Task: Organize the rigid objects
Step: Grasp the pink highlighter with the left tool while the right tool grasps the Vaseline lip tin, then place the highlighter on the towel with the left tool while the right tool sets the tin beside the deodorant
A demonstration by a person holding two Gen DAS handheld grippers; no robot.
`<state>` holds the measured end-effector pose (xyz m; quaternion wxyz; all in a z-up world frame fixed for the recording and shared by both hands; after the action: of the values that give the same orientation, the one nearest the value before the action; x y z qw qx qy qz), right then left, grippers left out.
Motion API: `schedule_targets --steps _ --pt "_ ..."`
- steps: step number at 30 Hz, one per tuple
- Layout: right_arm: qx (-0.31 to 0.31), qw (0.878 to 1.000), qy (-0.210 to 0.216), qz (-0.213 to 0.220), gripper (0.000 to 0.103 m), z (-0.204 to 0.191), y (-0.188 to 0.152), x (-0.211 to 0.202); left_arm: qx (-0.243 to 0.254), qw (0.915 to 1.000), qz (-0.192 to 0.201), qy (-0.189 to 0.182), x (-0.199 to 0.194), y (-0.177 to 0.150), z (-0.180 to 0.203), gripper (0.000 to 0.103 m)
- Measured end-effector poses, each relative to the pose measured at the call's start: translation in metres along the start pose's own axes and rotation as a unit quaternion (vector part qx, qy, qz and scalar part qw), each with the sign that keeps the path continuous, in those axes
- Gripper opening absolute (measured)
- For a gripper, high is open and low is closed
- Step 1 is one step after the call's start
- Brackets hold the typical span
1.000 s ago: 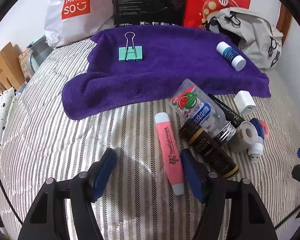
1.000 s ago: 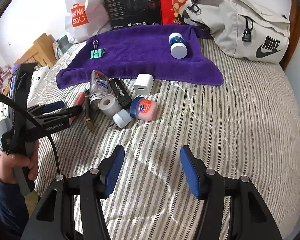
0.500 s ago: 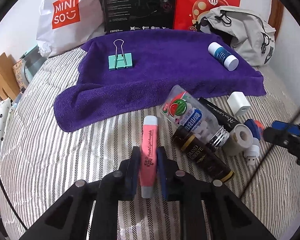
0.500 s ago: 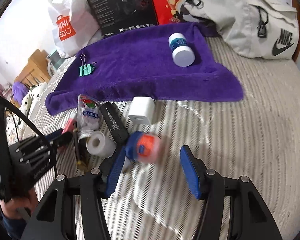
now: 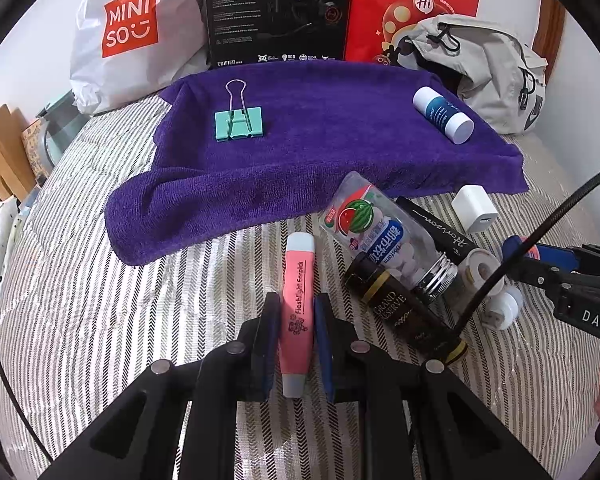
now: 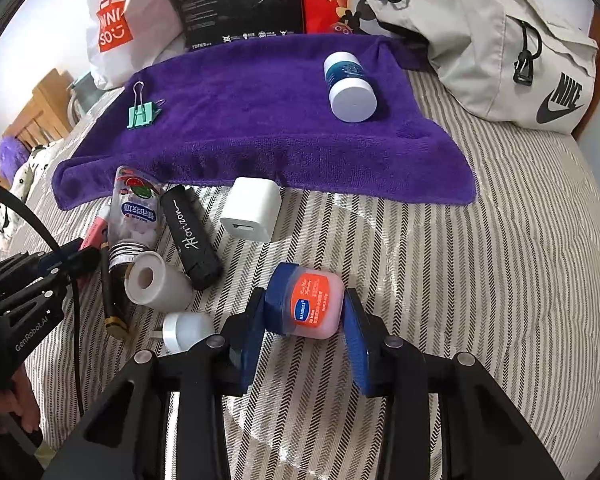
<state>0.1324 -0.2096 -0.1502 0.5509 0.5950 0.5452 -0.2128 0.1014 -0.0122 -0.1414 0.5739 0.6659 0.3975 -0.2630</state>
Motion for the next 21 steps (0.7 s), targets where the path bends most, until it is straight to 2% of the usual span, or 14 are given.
schedule_targets --steps 4,8,13,21 --pt "-0.014 1.000 -0.019 -0.004 0.037 -0.005 -0.001 0.003 0.000 1.0000 0.007 -0.001 0.000 -0.001 0.000 0.017" --pt "-0.003 1.000 -0.003 -0.005 0.037 0.000 0.001 -0.003 -0.012 0.9996 -0.001 -0.025 0.001 -0.002 -0.011 0.017" --pt "0.000 1.000 0.008 0.003 0.037 0.004 0.004 -0.018 -0.031 0.9988 -0.005 -0.037 -0.003 0.001 -0.030 0.017" --pt "-0.009 1.000 0.016 0.001 0.037 0.004 0.007 -0.025 -0.039 0.9983 -0.009 -0.042 -0.006 0.010 -0.039 0.016"
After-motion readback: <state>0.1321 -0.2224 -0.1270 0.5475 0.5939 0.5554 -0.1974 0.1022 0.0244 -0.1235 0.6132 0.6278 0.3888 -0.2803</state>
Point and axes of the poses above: each gripper's, at about its wrist camera, not at the fingertips, and x roughly the way its jaws point, z to its right, y to its top, the point moved 2 cm from there along x, roughly the way its jaws point, and after that the axes turned 14 degrees about y, right-handed, at the moved point
